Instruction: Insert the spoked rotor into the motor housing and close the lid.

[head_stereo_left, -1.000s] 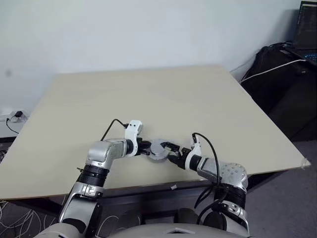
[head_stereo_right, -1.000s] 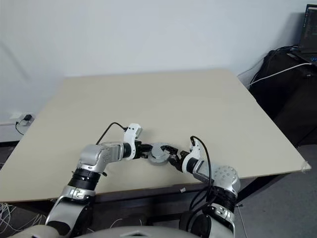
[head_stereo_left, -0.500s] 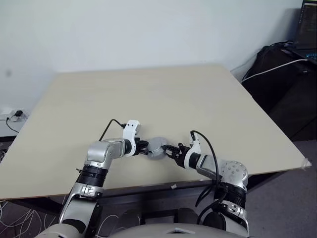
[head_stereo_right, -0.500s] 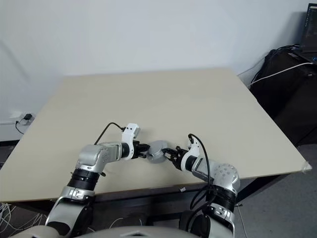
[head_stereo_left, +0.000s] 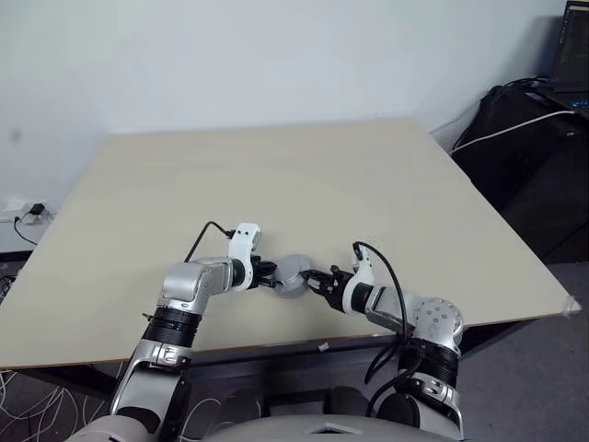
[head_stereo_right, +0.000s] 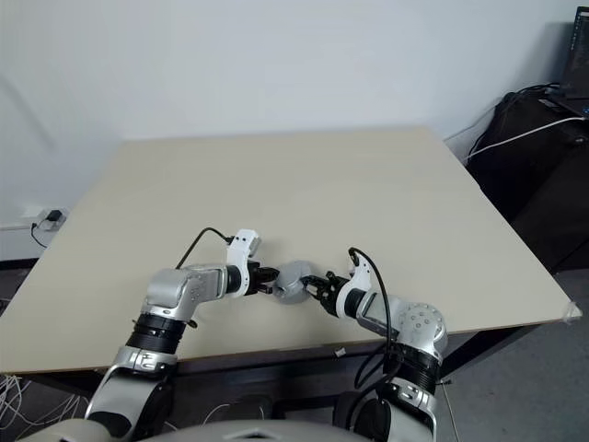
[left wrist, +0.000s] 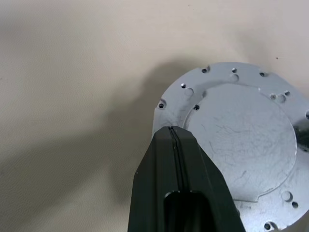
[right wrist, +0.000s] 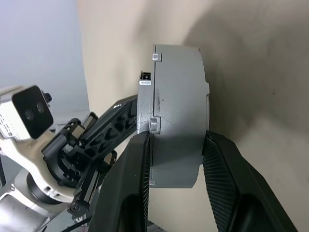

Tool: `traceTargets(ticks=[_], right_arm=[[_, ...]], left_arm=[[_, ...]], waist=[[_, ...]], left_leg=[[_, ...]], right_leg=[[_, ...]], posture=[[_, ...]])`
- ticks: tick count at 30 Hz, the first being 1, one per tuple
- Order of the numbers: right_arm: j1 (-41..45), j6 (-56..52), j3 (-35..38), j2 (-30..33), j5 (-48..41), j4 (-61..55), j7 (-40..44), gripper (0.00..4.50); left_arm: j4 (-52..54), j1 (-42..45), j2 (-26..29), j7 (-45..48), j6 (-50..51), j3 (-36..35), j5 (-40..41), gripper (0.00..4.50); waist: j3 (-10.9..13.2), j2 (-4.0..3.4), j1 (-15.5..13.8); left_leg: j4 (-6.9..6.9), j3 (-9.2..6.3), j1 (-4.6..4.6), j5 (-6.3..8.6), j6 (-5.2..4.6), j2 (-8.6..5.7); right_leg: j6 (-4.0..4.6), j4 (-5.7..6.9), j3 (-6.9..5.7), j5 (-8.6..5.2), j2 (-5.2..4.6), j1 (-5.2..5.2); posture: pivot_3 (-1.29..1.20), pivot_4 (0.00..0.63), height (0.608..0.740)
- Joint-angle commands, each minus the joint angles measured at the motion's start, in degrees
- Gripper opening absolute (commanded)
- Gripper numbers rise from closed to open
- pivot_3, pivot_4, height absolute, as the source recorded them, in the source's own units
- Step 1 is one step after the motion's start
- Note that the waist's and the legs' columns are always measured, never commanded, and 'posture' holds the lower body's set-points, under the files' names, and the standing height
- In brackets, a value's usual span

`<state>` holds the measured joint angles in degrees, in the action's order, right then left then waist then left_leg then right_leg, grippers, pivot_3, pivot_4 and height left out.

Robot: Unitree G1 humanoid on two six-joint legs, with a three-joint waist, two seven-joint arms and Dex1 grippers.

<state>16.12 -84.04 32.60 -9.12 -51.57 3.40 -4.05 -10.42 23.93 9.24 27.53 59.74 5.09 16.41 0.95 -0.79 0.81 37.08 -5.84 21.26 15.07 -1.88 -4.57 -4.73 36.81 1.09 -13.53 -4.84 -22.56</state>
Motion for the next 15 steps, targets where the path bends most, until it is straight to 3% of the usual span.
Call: traceTargets(ticks=[1, 9, 12, 15], right_arm=[[-0.4, -2.9, -3.5, -6.2, -2.2, 0.0, 1.2, 1.25], [-0.6, -1.0, -2.7, -6.9, -2.0, 0.2, 0.8, 1.25], [-1.3, 0.4, -1.4, -7.2, -2.7, -0.3, 0.5, 1.25], [-2.4, 1.3, -0.6, -7.3, -3.8, -0.8, 0.3, 1.25]], left_arm=[[0.4, 0.3, -2.6, 2.1, 0.4, 2.5, 1.9, 0.00], [5.5, -0.9, -5.0, 0.4, -3.1, -1.7, 3.8, 0.00], [12.8, -2.8, -9.2, -3.1, -7.6, -8.8, 6.7, 0.00], [22.5, -6.3, -14.2, -5.2, -10.1, -17.5, 14.8, 0.00]], waist=[[0.0, 0.00, 0.0], [0.0, -0.01, 0.0], [0.2, 0.11, 0.0], [0.2, 0.24, 0.0]], left_leg=[[0.00, 0.00, 0.00, 0.00, 0.00, 0.00], [0.00, 0.00, -0.01, 0.00, 0.00, 0.00], [0.01, 0.00, 0.10, 0.00, 0.00, 0.01], [0.08, -0.02, 0.42, 0.00, 0.03, 0.03]], right_leg=[[0.00, 0.00, 0.00, 0.00, 0.00, 0.00], [0.00, 0.00, 0.00, 0.00, 0.01, 0.01], [0.00, 0.00, 0.01, 0.00, 0.00, -0.10], [0.05, -0.03, 0.02, 0.05, -0.06, -0.35]], posture=[[0.00, 0.000, 0.740], [0.00, 0.000, 0.740], [0.00, 0.000, 0.740], [0.00, 0.000, 0.740]])
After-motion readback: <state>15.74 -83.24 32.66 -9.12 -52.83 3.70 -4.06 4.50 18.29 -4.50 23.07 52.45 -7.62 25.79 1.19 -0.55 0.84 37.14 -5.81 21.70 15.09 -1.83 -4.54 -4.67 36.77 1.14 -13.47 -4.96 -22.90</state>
